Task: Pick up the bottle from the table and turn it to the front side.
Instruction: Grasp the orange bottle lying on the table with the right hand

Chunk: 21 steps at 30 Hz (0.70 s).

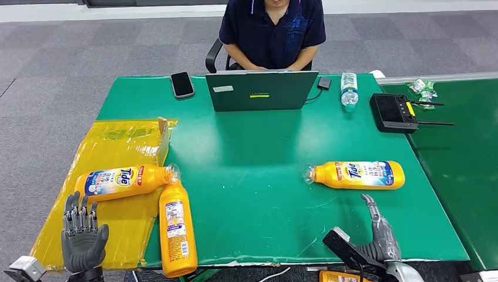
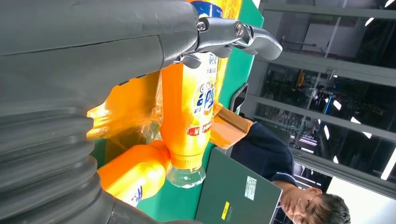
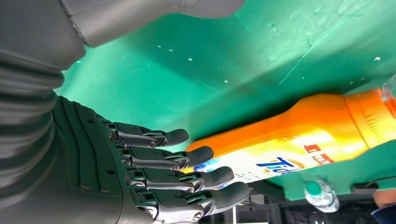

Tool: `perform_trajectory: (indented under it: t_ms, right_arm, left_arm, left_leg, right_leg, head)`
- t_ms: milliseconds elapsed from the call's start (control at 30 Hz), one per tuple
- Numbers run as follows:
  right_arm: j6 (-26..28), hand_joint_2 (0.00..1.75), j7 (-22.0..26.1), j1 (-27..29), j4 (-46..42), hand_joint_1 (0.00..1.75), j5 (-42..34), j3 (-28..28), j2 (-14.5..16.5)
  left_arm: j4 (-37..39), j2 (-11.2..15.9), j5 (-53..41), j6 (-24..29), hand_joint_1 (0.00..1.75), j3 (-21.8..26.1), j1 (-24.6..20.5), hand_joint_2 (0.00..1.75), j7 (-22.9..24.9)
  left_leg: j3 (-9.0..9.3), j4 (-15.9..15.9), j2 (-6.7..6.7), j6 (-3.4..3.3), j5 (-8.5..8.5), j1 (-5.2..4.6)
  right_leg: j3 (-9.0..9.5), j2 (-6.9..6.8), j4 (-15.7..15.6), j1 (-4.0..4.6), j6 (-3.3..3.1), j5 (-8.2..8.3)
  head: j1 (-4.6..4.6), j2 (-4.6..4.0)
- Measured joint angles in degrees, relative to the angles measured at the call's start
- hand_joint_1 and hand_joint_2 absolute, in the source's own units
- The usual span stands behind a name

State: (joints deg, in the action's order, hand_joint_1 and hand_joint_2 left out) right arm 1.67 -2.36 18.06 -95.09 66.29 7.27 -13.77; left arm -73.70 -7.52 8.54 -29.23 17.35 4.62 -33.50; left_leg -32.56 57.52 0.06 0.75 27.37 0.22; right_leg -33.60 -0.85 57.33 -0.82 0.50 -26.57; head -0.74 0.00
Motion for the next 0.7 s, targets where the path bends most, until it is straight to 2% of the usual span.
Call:
perform_trajectory:
  t_ms: [233, 433, 700]
  right_arm:
    - [0.3, 1.75, 2.5, -0.3, -1.0, 0.0, 1.5, 1.3, 3.1]
    - [4.2, 1.75, 8.9, -3.6, 0.8, 0.0, -1.4, 1.4, 6.0]
    - [6.7, 1.75, 9.9, -6.3, 3.8, 0.0, -1.7, 1.8, 9.0]
  left_arm:
    - [-0.5, -1.2, -1.1, -0.3, 0.0, 0.1, 0.0, 1.75, 0.8]
    - [-0.6, -2.0, -1.7, -0.6, 0.0, 0.1, -0.1, 1.75, 0.8]
    - [-0.6, -2.4, -1.8, -0.6, 0.0, 0.1, -0.4, 1.75, 0.8]
  left_leg:
    - [-0.01, 0.0, 0.0, 0.0, 0.01, 0.01]
    - [0.05, 0.0, 0.09, 0.0, 0.0, 0.01]
    - [0.07, 0.0, 0.09, 0.0, 0.0, 0.01]
  right_leg:
    - [0.0, 0.01, 0.0, 0.01, 0.0, 0.0]
    - [0.02, 0.05, 0.0, 0.01, -0.01, 0.01]
    - [0.04, 0.06, 0.0, 0.01, -0.01, 0.01]
  head:
    - [0.0, 0.0]
    - [0.0, 0.0]
    - [0.0, 0.0]
